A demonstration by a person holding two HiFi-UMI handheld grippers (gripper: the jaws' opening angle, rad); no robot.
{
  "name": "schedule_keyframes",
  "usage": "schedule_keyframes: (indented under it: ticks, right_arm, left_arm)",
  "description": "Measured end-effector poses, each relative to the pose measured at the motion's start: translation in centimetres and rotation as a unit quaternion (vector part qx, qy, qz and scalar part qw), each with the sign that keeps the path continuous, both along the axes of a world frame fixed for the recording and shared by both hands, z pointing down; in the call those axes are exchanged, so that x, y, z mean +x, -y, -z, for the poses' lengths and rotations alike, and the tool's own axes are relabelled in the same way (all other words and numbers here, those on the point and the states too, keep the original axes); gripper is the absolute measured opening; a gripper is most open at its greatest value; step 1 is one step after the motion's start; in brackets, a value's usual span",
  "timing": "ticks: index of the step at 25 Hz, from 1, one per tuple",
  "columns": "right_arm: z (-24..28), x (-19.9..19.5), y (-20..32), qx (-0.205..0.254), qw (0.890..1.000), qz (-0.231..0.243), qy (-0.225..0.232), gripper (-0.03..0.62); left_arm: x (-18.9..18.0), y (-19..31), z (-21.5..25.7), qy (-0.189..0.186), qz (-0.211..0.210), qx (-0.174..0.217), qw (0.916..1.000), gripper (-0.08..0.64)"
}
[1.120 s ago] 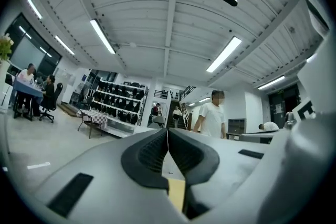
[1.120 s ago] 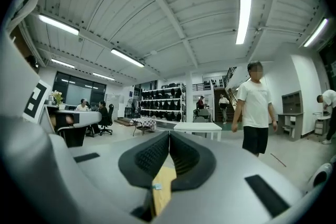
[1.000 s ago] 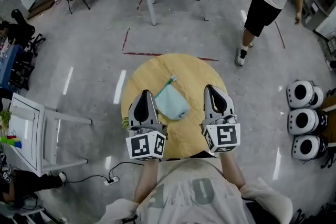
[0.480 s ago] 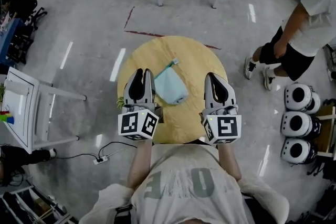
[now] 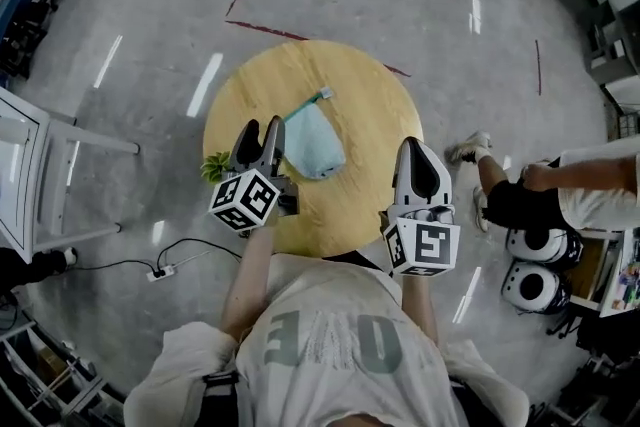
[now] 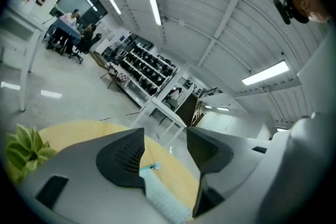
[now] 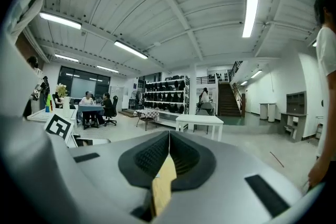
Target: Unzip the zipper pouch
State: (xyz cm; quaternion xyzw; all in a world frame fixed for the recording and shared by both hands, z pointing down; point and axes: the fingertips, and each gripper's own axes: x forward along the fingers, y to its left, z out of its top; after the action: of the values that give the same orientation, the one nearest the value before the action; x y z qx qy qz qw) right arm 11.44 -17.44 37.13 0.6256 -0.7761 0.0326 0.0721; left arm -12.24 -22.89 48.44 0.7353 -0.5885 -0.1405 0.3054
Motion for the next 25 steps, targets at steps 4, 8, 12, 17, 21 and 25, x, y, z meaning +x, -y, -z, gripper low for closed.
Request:
schedule_keyframes:
  ticks: [4, 8, 12, 17, 21, 25]
  right_arm:
    - [-1.0, -0.1, -0.2, -0.013, 1.000, -0.008, -0.006, 0.029]
    - [-2.0, -0.1, -0.6, -0.027, 0.999, -0.010, -0.017, 0.029]
    - [-2.5, -0.3, -1.2, -0.040, 0.999, -0.011, -0.025, 0.029]
    - [-2.9, -0.7, -1.2, -0.042, 0.999, -0.004, -0.030, 0.029]
    - [-3.1, -1.1, -1.6, -0.046, 0.998, 0.000, -0.034, 0.029]
    - [-3.1, -1.3, -1.7, -0.046, 0.998, 0.006, -0.038, 0.029]
  left_arm:
    - [-0.9, 0.6, -6.0, -0.037, 0.019, -0.073, 0.9965, 0.239]
    - [-1.5, 0.8, -12.0, -0.087, 0.039, -0.149, 0.9841, 0.239]
    - [-1.6, 0.4, -15.4, -0.129, 0.048, -0.204, 0.9692, 0.238]
    - [-0.5, 1.0, -17.5, -0.208, 0.046, -0.246, 0.9457, 0.236]
    - [-0.4, 1.0, -18.1, -0.227, 0.050, -0.259, 0.9376, 0.233]
    - [-0.5, 0.9, -18.7, -0.244, 0.050, -0.278, 0.9276, 0.210]
